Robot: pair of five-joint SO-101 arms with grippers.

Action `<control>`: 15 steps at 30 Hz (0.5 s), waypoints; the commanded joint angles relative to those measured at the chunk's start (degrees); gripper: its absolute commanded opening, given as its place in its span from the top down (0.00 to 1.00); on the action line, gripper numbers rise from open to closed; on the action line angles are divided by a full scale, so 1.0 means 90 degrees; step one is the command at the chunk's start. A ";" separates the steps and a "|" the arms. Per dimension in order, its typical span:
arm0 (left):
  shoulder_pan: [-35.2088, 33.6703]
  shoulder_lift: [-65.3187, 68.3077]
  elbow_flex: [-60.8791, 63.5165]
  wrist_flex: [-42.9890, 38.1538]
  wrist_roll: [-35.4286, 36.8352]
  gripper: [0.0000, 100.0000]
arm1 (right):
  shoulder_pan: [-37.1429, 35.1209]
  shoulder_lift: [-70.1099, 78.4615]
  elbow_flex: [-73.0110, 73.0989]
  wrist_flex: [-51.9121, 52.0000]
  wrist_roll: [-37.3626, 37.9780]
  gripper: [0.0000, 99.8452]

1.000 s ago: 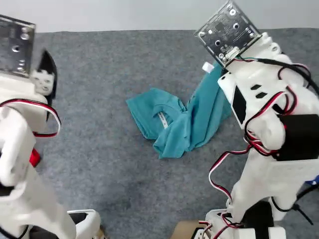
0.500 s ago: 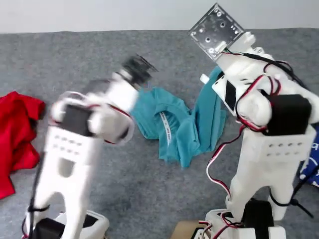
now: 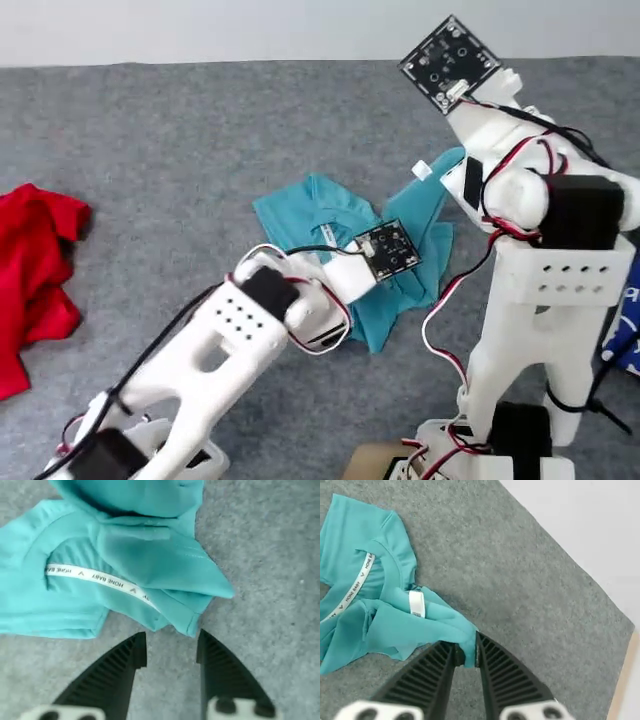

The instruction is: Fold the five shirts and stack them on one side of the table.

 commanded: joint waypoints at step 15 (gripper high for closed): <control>0.0107 0.2432 -0.2427 0.0420 0.0205 0.83 | -0.0005 -0.0063 -0.0010 0.0073 0.0020 0.99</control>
